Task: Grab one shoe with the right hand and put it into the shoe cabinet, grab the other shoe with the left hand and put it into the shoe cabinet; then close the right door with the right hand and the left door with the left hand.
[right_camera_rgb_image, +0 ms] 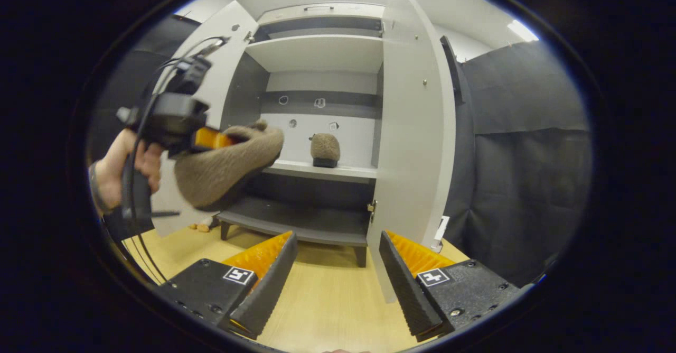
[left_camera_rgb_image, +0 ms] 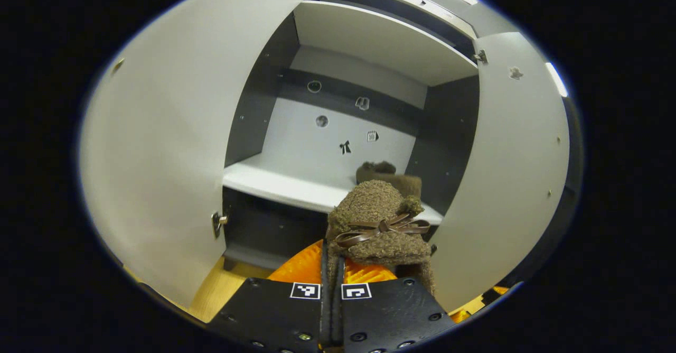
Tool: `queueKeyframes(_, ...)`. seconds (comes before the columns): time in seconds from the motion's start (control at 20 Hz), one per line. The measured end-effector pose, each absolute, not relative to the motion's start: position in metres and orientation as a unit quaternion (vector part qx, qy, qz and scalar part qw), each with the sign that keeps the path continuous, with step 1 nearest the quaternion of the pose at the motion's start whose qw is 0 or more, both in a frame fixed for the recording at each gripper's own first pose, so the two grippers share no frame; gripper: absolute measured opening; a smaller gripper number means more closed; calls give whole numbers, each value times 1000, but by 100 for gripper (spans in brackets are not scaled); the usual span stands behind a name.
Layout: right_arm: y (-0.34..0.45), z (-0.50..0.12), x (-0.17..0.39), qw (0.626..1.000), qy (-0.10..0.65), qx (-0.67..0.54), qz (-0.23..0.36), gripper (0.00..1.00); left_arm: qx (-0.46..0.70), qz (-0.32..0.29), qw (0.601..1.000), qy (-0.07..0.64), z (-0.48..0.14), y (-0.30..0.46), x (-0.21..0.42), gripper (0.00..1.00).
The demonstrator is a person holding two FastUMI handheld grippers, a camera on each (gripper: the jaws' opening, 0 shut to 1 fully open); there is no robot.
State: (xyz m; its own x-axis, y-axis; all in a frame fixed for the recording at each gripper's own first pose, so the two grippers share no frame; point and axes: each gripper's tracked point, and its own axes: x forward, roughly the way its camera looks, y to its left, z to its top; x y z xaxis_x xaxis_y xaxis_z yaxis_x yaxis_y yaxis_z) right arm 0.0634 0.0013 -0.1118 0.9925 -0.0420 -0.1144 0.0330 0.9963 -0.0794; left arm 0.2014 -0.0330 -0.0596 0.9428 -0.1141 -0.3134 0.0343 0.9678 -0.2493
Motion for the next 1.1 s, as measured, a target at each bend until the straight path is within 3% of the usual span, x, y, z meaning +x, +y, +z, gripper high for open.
queueKeyframes(0.35, -1, -106, 59, 998, 58, -29, -25, 100, -131, 31, 965, 223, -60, -18, 349, 1)
queueKeyframes(0.65, -4, -107, 60, 997, 62, -35, -26, 97, -135, 69, 941, 302, -107, -16, 394, 1)
queueKeyframes(0.7, -6, -108, 61, 997, 64, -35, -28, 100, -135, 72, 941, 303, -108, -16, 399, 12)
queueKeyframes(0.75, -8, -110, 61, 997, 67, -34, -30, 100, -130, 75, 938, 313, -112, -14, 401, 1)
queueKeyframes(0.8, -9, -110, 60, 997, 68, -33, -32, 100, -129, 74, 933, 326, -114, -14, 399, 1)
queueKeyframes(0.9, -12, -112, 61, 997, 70, -29, -36, 100, -156, 69, 927, 335, -117, -17, 398, 8)
queueKeyframes(0.95, -13, -114, 61, 996, 72, -27, -37, 100, -168, 69, 925, 334, -116, -16, 397, 19)
queueKeyframes(1.0, -15, -116, 60, 996, 75, -28, -38, 97, -175, 69, 924, 333, -115, -15, 393, 40)
queueKeyframes(1.05, -16, -117, 59, 996, 78, -30, -39, 97, -174, 67, 925, 332, -113, -14, 389, 34)
queueKeyframes(1.1, -17, -118, 57, 996, 80, -31, -39, 97, -170, 62, 926, 330, -110, -15, 386, 39)
